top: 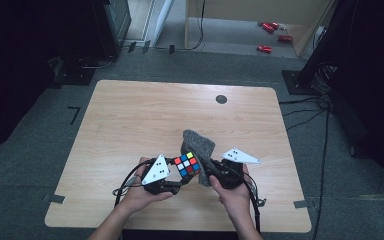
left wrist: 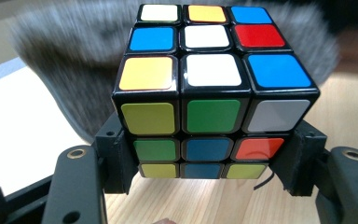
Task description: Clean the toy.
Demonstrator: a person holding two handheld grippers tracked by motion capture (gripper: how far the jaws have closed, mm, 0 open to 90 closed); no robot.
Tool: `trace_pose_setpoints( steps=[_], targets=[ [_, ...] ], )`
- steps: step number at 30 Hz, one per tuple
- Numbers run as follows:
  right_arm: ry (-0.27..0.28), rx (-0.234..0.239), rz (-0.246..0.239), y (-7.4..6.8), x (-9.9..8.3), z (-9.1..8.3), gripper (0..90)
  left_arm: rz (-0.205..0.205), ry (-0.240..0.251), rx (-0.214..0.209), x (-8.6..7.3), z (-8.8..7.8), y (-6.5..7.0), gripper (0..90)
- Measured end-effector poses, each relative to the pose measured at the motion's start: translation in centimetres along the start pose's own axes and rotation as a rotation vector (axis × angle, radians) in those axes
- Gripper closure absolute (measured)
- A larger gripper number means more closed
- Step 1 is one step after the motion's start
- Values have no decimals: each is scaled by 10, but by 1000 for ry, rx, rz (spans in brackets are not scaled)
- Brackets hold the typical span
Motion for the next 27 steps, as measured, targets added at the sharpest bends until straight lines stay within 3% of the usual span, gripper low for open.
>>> trace_pose_setpoints(
  steps=[2, 5, 9, 12, 16, 19, 21, 23, 27],
  targets=[
    [30, 22, 3, -3, 4, -5, 785, 21, -28, 10, -2, 3, 2, 353],
    [41, 19, -7, -4, 5, -7, 784, 21, -9, 14, 1, 1, 3, 353],
    [-1, 0, 16, 4, -5, 4, 785, -26, 37, -3, 4, -6, -2, 352],
    [-7, 0, 17, 3, -5, 4, 783, -30, 16, 2, 1, -3, -3, 352],
    [42, 19, -3, -5, 5, -7, 782, -5, -31, 16, -3, 3, 1, 353],
    [49, 17, -15, -5, 6, -9, 781, -6, -3, 19, 1, 0, 2, 353],
    [27, 10, -8, -2, 2, -4, 781, -25, 41, 12, 5, -5, 0, 352],
    [5, 6, 11, 2, -3, 0, 781, -38, 54, 10, 6, -8, -2, 352],
    [23, 19, 3, -3, 3, -5, 781, -21, -2, 41, -1, -2, -3, 353]
  ],
)
Point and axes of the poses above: each handheld gripper's, and its own axes: z roughly forward along the jaws, x roughly out of its top, y roughly to its right, the point moved 1 cm from there along z, roughly forward along the jaws, and after that the axes turned 3 degrees about z, right-handed, at the moved point
